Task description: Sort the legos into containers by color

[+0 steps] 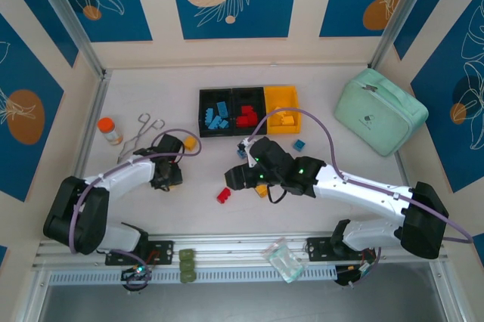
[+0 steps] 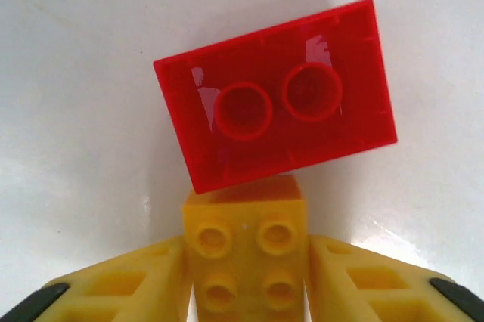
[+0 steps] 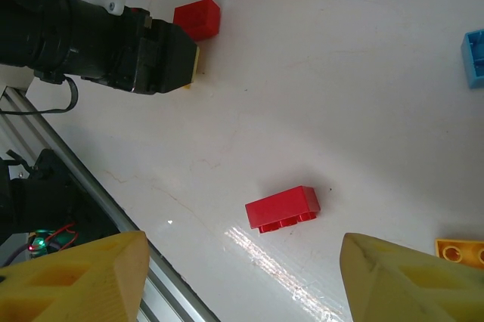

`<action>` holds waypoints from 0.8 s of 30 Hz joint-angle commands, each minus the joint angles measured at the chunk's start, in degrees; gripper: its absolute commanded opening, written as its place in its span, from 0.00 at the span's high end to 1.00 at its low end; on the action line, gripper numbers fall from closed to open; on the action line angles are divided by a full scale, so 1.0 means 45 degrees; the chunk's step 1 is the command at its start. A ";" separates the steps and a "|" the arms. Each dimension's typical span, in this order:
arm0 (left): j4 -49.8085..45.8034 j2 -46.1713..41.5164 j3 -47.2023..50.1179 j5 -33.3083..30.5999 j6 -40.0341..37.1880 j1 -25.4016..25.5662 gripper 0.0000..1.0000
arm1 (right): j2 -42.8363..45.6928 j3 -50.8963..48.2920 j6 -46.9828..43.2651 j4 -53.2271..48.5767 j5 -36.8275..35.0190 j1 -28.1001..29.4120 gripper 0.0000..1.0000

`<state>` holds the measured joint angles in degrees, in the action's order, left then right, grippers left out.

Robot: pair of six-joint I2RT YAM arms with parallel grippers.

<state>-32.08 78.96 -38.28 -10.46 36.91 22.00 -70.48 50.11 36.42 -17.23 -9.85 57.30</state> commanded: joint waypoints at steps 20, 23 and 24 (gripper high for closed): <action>-0.0751 -0.1156 -0.2385 0.2207 0.0044 0.1443 0.75 | 0.1172 -0.0518 0.0475 -0.0651 -0.0670 -0.0698 0.33; -0.0540 -0.0358 -0.3389 0.2246 -0.0024 0.2025 0.75 | 0.1871 -0.0786 0.0739 -0.0918 -0.0827 -0.0967 0.33; -0.0464 -0.0038 -0.3732 0.2246 -0.0048 0.2260 0.75 | 0.2150 -0.0884 0.0831 -0.1034 -0.0925 -0.1050 0.33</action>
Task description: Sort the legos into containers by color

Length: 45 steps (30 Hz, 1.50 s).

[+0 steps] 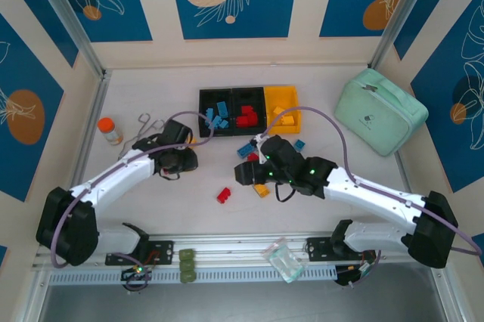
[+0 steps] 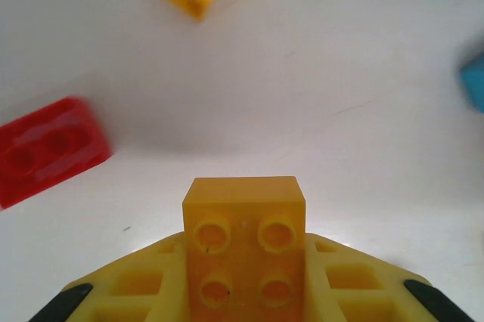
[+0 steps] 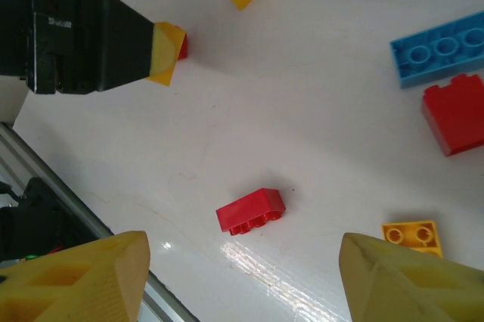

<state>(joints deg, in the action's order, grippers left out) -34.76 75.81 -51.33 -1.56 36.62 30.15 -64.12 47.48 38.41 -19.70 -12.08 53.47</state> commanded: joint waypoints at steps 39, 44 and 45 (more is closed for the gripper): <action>-0.3201 1.3889 -1.9361 0.1143 -0.2391 0.2973 0.74 | 0.6104 -0.2119 0.3171 -0.5094 -0.2492 -0.2587 0.33; -0.3270 1.5061 -2.0944 0.1545 -0.2373 0.2948 0.72 | 0.6273 -0.2168 0.3317 -0.5361 -0.2530 -0.2645 0.33; -0.3109 1.5177 -2.0978 0.1694 -0.2326 0.2955 0.72 | 0.6340 -0.2156 0.3329 -0.5401 -0.2521 -0.2669 0.33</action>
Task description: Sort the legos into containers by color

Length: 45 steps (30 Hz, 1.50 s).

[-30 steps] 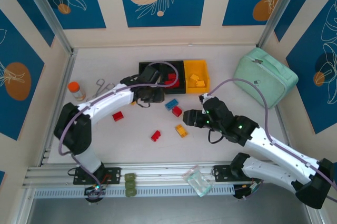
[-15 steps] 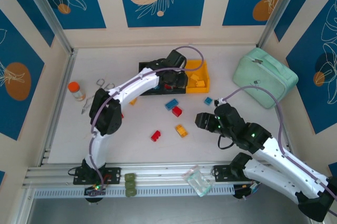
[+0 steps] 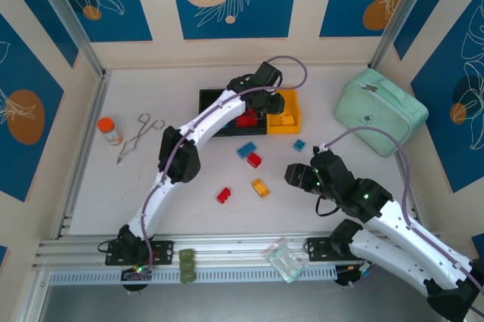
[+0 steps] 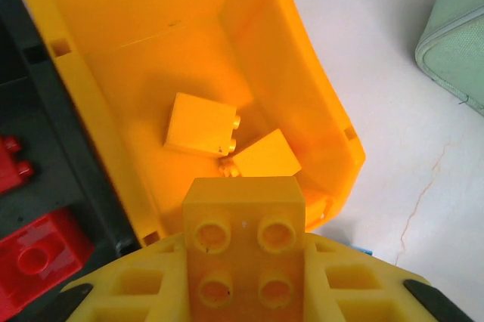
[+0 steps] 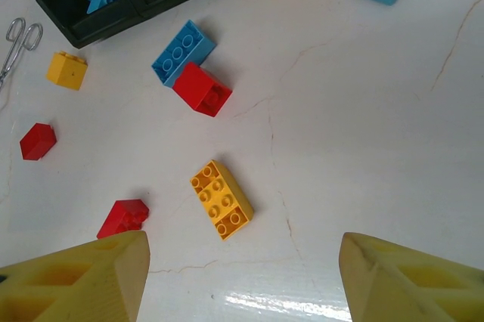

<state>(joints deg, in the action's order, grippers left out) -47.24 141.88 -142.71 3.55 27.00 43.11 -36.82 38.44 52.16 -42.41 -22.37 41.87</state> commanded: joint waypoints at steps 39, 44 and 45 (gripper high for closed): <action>0.3600 -0.8026 1.0625 0.0733 -0.0001 0.0049 0.42 | -0.1950 -0.0157 -0.0289 0.1482 0.1185 -0.0320 0.32; 0.4605 -1.0812 1.4974 0.0879 0.0613 -0.0618 0.41 | -0.3650 0.0410 -0.0770 0.2228 0.1590 0.0091 0.32; 0.4682 -1.1232 1.5626 0.0895 0.0704 -0.0740 0.41 | -0.3939 0.0468 -0.0846 0.2311 0.1593 0.0171 0.32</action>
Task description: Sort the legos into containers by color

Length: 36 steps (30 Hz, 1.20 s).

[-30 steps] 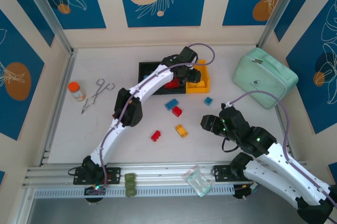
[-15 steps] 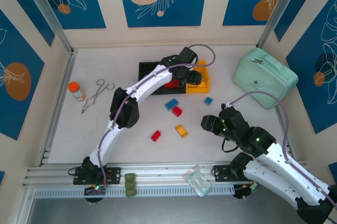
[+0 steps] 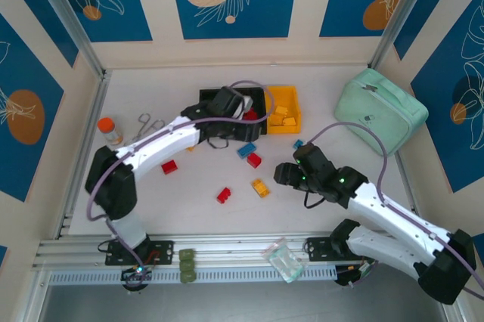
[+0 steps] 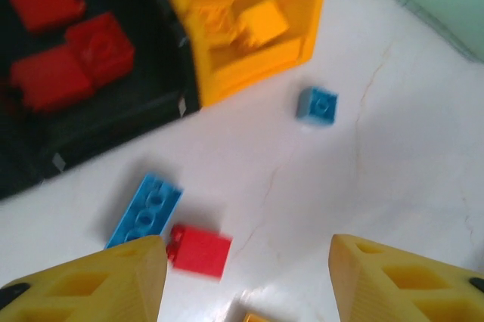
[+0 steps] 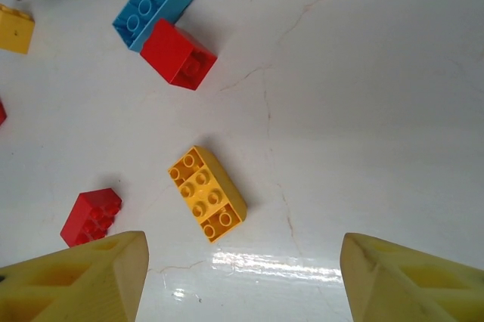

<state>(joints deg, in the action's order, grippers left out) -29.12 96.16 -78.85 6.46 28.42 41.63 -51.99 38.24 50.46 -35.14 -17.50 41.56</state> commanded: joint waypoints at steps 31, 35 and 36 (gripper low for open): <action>0.0577 -0.6585 0.8318 0.0115 0.2592 -0.1570 0.39 | -0.9309 0.3163 -0.2736 0.0982 -0.0542 0.2496 0.50; 0.0811 -0.6564 0.8414 0.0258 0.2706 -0.1566 0.40 | -0.9248 0.3527 -0.2731 0.0489 -0.1003 0.2654 0.66; 0.0866 -0.6564 0.8406 0.0297 0.2725 -0.1561 0.40 | -0.9092 0.3581 -0.2745 0.0418 -0.1086 0.2654 0.67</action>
<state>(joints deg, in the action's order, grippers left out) -26.28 67.11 -42.02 6.46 39.72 35.09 -93.67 52.49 38.06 -31.07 -20.47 53.01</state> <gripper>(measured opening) 0.606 0.339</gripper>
